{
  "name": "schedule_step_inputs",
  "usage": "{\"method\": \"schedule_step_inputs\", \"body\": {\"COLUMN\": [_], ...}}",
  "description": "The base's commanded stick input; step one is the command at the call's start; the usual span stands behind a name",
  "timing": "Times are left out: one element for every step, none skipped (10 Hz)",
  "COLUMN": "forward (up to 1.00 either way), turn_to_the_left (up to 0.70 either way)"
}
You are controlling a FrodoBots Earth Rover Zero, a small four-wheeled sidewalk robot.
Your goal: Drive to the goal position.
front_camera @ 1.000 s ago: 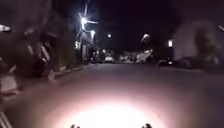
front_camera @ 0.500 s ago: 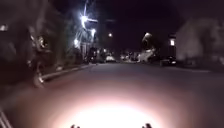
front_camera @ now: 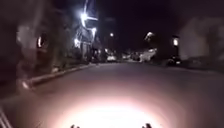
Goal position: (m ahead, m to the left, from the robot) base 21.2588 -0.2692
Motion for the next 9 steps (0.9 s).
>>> {"method": "schedule_step_inputs", "body": {"forward": [0.85,0.85,0.85,0.85,0.85,0.85,0.85,0.85,0.85], "turn_to_the_left": [0.0,0.0,0.0,0.0,0.0,0.0,0.0,0.0,0.0]}}
